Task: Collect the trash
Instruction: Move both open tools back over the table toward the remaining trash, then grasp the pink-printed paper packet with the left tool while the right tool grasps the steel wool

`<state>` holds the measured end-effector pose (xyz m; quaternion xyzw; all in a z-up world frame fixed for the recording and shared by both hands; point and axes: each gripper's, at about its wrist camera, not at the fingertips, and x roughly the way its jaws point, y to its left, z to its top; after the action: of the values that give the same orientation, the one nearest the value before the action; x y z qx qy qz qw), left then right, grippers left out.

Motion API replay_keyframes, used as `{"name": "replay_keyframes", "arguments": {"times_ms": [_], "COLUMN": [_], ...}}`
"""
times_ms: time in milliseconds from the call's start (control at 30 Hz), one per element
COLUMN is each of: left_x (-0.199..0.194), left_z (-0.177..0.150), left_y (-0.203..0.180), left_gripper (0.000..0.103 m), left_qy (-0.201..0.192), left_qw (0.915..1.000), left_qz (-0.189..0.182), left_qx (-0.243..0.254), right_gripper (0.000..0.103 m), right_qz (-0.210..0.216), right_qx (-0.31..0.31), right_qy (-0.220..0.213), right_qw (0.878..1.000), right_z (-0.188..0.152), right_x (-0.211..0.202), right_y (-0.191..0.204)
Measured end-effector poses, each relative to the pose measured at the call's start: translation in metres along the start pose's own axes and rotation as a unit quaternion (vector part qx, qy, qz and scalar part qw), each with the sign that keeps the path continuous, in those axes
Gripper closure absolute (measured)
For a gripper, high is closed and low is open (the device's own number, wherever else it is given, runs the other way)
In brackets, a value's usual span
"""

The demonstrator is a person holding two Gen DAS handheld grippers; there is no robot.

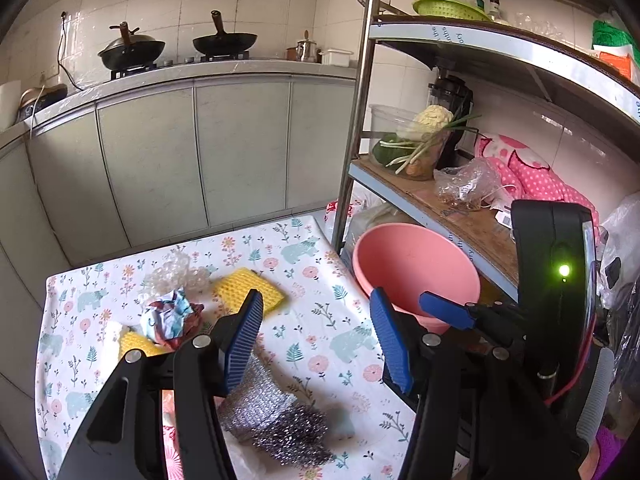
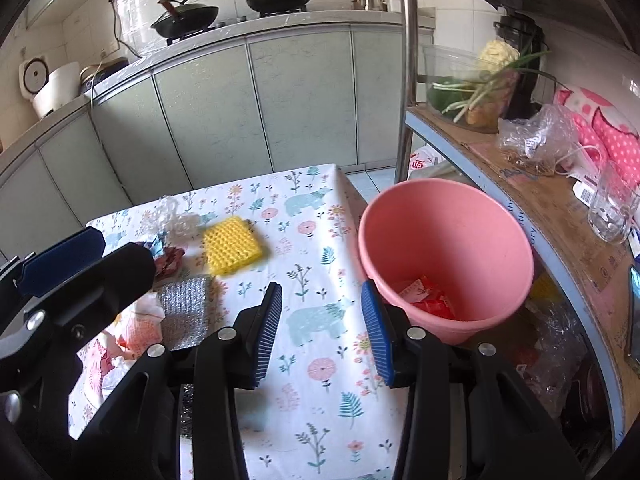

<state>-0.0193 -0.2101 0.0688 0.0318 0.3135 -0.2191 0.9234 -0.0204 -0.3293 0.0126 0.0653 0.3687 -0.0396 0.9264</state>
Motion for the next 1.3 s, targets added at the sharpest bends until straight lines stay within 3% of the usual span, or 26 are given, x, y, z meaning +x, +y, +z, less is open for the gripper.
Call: {"name": "replay_keyframes", "arguments": {"times_ms": [467, 733, 1300], "left_x": [-0.019, -0.025, -0.024], "left_z": [-0.035, -0.053, -0.095], "left_y": [0.074, 0.115, 0.138], "left_gripper": [0.048, 0.044, 0.043], "left_qy": [0.027, 0.056, 0.100], "left_qw": [0.9983, 0.9955, 0.9889], "left_qz": [0.035, 0.069, 0.076], "left_qx": [-0.039, -0.033, -0.078], "right_gripper": [0.061, 0.061, 0.061], "right_qz": [-0.008, -0.005, -0.001], "right_qx": [-0.053, -0.072, -0.084], "right_qy": [-0.002, 0.002, 0.018], "right_qw": [0.999, 0.997, 0.996], "right_z": [-0.014, -0.015, -0.018], "right_x": [-0.006, -0.001, 0.014], "right_y": [0.050, 0.062, 0.075]}}
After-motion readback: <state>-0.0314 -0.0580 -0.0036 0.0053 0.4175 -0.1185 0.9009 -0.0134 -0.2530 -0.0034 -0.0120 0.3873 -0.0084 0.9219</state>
